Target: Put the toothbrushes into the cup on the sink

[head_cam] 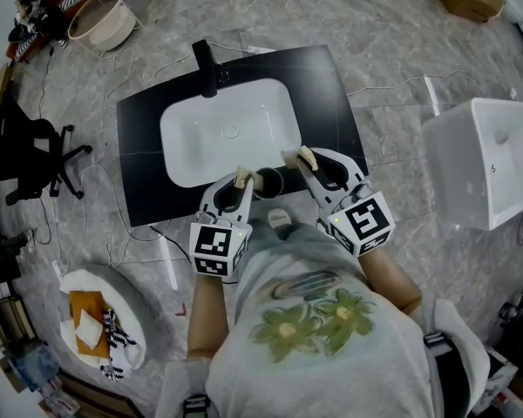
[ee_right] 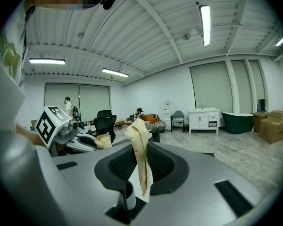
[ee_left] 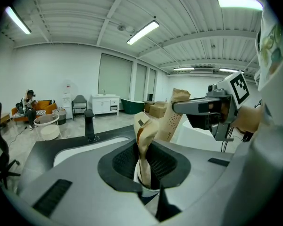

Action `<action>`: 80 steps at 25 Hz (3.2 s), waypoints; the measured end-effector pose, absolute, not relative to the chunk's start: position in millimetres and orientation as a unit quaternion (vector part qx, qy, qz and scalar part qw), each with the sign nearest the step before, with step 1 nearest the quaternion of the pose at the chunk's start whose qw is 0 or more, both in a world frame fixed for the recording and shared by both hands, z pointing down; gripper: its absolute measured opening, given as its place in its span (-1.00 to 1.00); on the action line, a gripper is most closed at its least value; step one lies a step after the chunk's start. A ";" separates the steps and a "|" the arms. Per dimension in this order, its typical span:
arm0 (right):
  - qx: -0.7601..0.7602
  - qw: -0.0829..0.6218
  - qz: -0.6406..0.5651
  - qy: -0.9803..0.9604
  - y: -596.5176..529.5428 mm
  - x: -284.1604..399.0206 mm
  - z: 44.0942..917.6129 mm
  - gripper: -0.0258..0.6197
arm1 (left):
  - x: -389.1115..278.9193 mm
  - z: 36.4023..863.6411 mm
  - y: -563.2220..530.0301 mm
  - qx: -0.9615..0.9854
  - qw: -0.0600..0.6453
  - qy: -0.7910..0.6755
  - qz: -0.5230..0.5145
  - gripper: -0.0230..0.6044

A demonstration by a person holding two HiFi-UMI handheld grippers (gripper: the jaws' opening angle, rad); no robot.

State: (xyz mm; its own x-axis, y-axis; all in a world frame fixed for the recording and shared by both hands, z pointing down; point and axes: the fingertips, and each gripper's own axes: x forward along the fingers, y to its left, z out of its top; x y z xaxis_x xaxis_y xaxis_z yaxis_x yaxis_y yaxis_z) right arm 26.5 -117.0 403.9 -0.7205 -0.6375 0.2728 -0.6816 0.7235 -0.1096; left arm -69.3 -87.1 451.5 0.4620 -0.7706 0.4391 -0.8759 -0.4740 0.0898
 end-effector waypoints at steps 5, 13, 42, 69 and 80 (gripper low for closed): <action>0.355 0.113 0.102 -0.923 -117.1 25.0 406.5 -0.68 | -69.1 454.5 -87.7 0.842 0.159 -0.486 0.172 -0.74; 0.354 0.112 0.100 -0.923 -118.0 23.7 408.0 -0.68 | -67.4 462.1 -89.9 0.842 0.165 -0.482 0.179 -0.74; 0.362 0.116 0.100 -0.920 -122.4 25.1 411.2 -0.68 | -62.9 491.4 -90.3 0.837 0.187 -0.474 0.201 -0.74; 0.360 0.125 0.095 -0.920 -121.1 19.0 414.9 -0.68 | -60.6 522.3 -84.3 0.838 0.205 -0.459 0.213 -0.74; 0.365 0.137 0.101 -0.915 -115.7 19.3 413.3 -0.68 | -61.7 523.4 -82.8 0.839 0.209 -0.453 0.215 -0.74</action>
